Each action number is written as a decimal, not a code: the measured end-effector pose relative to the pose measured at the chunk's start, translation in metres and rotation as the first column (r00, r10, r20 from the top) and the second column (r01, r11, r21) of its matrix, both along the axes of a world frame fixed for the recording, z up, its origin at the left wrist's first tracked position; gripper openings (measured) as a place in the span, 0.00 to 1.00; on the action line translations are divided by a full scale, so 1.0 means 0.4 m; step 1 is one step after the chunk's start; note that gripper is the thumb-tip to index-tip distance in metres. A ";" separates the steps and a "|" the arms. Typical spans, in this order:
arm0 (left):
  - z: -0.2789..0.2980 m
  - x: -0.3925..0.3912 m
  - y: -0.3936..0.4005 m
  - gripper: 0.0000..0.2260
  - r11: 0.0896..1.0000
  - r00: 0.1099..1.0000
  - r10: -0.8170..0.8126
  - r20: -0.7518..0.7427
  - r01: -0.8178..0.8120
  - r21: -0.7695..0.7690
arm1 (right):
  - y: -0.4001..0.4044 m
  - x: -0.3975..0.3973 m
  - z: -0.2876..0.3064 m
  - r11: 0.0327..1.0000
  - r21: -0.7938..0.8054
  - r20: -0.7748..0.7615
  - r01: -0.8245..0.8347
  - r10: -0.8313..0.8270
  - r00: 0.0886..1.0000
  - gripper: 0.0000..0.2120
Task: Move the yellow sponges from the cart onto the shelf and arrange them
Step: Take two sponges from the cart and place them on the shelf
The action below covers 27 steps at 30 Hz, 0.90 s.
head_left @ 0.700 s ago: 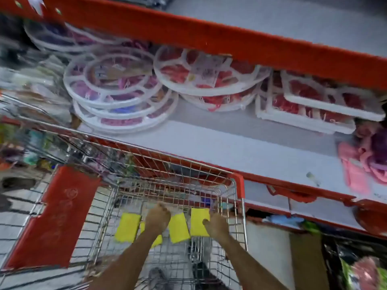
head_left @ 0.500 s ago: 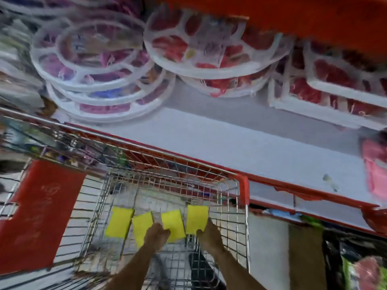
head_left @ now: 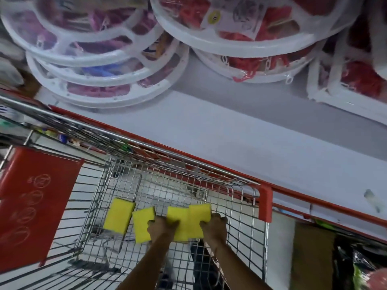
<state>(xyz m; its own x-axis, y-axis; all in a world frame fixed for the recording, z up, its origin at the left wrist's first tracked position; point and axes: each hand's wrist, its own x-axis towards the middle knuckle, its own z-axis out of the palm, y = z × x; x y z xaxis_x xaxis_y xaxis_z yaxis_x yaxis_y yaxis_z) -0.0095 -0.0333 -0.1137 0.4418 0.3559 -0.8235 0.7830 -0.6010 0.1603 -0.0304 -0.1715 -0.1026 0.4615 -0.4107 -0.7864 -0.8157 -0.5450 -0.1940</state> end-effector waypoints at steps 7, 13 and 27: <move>0.057 0.002 0.041 0.21 0.987 0.992 0.101 0.076 -0.090 -0.135 | 0.003 0.002 0.056 0.996 0.082 0.054 -0.015 0.011 0.998 0.22; 0.142 0.021 0.079 0.10 0.969 0.986 0.074 0.148 -0.037 -0.244 | 0.009 -0.004 0.163 0.984 0.146 0.162 0.101 -0.125 0.979 0.20; 0.555 0.192 0.174 0.16 0.759 0.889 0.101 0.446 0.221 -0.612 | -0.048 0.042 0.537 0.829 0.518 0.482 0.211 -0.487 0.729 0.17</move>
